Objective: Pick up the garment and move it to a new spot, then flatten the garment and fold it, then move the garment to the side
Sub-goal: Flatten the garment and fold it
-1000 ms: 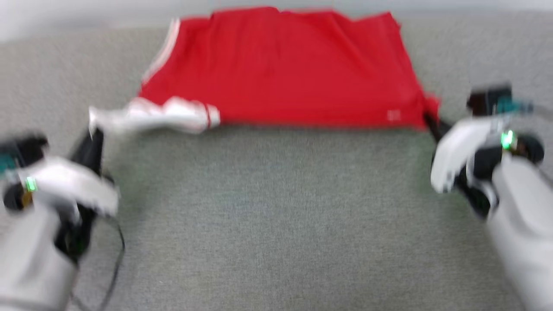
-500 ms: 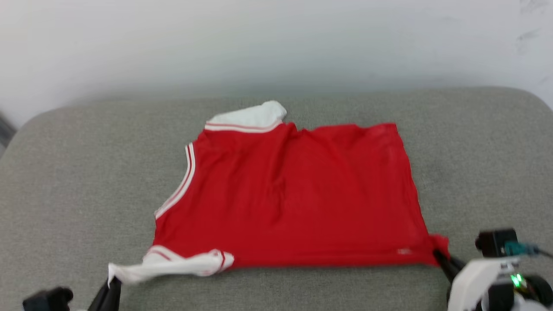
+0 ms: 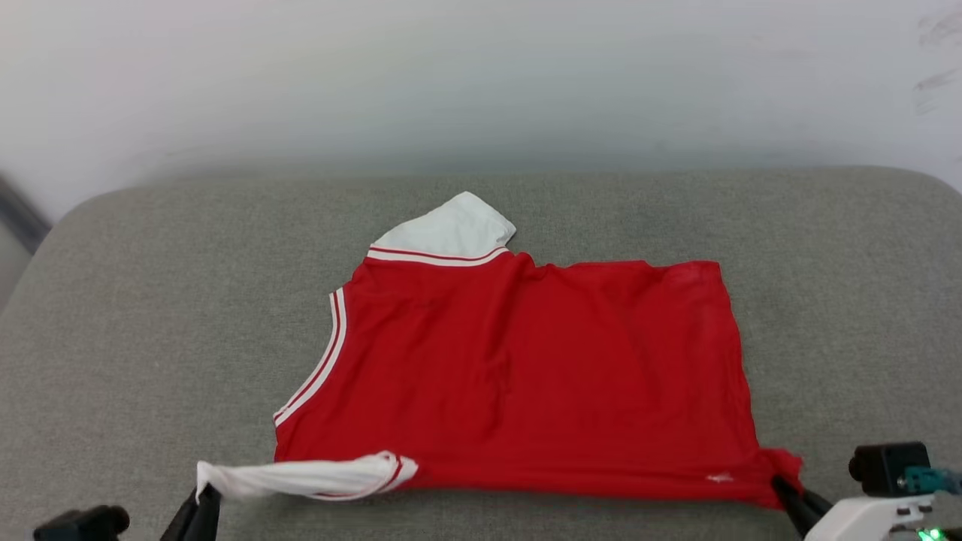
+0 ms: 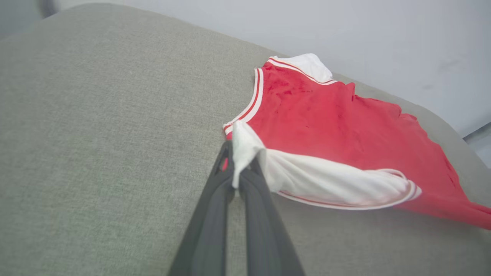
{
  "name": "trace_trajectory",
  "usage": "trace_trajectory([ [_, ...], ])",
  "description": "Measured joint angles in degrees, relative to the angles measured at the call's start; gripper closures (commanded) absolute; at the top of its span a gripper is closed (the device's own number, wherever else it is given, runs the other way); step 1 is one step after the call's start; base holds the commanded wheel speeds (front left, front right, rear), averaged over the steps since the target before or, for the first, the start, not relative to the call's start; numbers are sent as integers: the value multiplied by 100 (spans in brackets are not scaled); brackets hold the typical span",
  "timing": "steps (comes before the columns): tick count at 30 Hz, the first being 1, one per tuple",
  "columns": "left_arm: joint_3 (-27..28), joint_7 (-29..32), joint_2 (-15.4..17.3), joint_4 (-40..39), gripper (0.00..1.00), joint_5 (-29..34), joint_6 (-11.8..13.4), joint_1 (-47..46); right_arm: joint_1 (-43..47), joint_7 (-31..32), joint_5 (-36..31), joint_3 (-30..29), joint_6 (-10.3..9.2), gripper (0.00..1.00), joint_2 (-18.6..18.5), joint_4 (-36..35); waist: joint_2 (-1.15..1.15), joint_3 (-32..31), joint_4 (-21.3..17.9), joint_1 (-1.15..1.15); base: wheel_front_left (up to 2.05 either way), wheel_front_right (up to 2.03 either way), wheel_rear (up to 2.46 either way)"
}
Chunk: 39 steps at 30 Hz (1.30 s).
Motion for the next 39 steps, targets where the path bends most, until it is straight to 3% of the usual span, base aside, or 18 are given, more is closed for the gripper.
trace_trajectory([
  [10,-361,80,-237,408,100,260,-397,-1622,-982,331,-345,-90,-3,100,123,-105,0,656,30,2,0,0,0],
  [23,-808,323,-635,2265,100,152,-1240,-2853,-1901,-93,-421,478,-5,100,97,1032,0,1335,-89,3,0,0,0],
  [24,-842,379,-658,2385,100,116,-1290,-2908,-1937,-127,-408,505,-5,98,93,1143,0,1344,-100,3,0,0,0],
  [25,-881,466,-679,2507,100,85,-1341,-2953,-1967,-183,-397,525,-5,77,90,1244,0,1349,-107,3,0,0,0],
  [26,-911,500,-709,2596,87,59,-1379,-2986,-2000,-242,-379,539,-5,52,91,1327,0,1347,-108,3,0,0,0],
  [27,-926,576,-740,2692,65,0,-1415,-3014,-2029,-305,-325,555,-5,0,98,1404,0,1336,-107,3,0,0,0],
  [28,-962,662,-753,2766,53,-43,-1457,-3048,-2042,-403,-311,589,-5,0,89,1454,0,1318,-102,3,0,0,0],
  [30,-950,645,-772,2859,0,-59,-1470,-3102,-2042,-650,-277,620,-5,0,69,1522,0,1273,-84,3,0,0,0],
  [39,-838,822,-432,2830,0,-88,-1374,-3159,-1986,-2129,-278,598,-5,0,66,1239,0,875,-117,2,0,0,0],
])
